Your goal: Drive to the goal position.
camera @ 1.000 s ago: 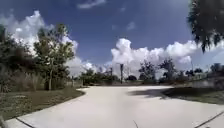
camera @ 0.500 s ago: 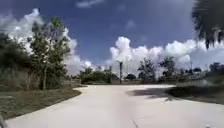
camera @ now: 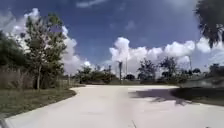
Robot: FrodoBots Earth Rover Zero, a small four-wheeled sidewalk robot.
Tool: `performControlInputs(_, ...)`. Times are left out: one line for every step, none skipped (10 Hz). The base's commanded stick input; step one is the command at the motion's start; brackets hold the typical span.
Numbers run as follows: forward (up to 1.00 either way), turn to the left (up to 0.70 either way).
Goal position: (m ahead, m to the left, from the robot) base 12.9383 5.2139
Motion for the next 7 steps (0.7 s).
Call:
performControlInputs(0.85,0.0)
performControlInputs(0.85,0.0)
performControlInputs(0.85,0.0)
performControlInputs(0.85,0.0)
performControlInputs(0.85,0.0)
performControlInputs(0.85,0.0)
performControlInputs(0.85,0.0)
